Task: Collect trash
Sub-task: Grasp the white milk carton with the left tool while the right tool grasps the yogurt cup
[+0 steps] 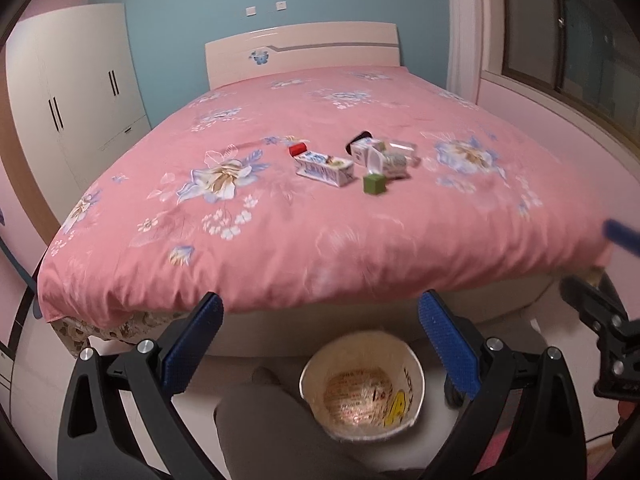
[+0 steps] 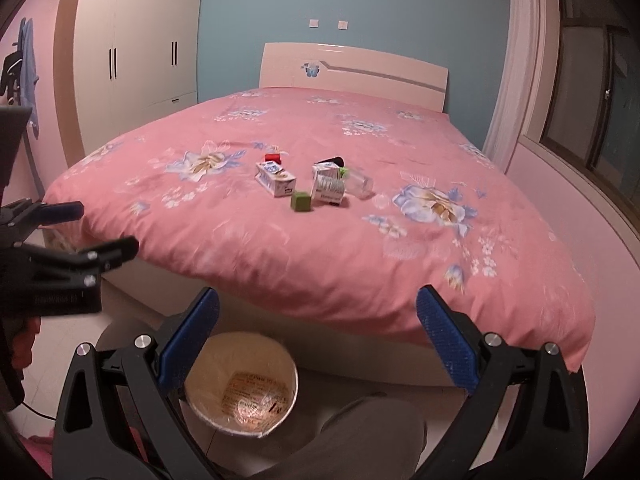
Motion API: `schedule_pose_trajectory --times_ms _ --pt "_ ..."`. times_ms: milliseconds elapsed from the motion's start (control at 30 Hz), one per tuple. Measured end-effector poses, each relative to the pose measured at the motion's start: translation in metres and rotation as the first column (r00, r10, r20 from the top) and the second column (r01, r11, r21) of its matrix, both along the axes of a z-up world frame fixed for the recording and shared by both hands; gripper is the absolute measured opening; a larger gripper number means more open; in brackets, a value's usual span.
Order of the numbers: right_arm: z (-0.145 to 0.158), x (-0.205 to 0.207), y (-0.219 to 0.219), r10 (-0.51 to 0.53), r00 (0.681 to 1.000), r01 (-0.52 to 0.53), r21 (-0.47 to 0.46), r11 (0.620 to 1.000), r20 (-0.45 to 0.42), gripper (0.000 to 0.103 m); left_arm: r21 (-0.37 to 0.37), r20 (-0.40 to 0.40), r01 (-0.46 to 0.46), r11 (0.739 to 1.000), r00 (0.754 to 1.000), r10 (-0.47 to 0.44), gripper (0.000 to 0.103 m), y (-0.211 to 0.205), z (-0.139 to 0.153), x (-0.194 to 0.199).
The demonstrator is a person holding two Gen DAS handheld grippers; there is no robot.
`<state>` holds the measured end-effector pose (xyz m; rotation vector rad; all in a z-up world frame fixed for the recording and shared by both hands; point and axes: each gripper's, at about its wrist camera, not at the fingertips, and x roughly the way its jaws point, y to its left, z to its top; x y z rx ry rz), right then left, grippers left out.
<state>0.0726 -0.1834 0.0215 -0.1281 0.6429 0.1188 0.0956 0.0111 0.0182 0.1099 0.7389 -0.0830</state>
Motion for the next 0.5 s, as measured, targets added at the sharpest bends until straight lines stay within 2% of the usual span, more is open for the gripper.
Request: schedule_pose_trajectory --times_ms 100,233,500 --pt "0.005 0.025 -0.009 0.001 1.000 -0.001 0.005 1.000 -0.009 0.096 -0.007 -0.004 -0.007 1.000 1.000 0.007 0.100 -0.001 0.006 0.029" --pt "0.009 0.061 -0.021 -0.006 0.999 0.007 0.029 1.000 -0.040 0.096 -0.034 -0.046 -0.012 0.999 0.999 0.011 0.100 0.000 0.008 0.073" --pt "0.013 0.136 -0.029 -0.001 0.996 0.007 0.063 0.998 -0.090 0.096 -0.049 -0.101 -0.087 0.995 0.992 0.082 0.100 0.001 0.012 0.165"
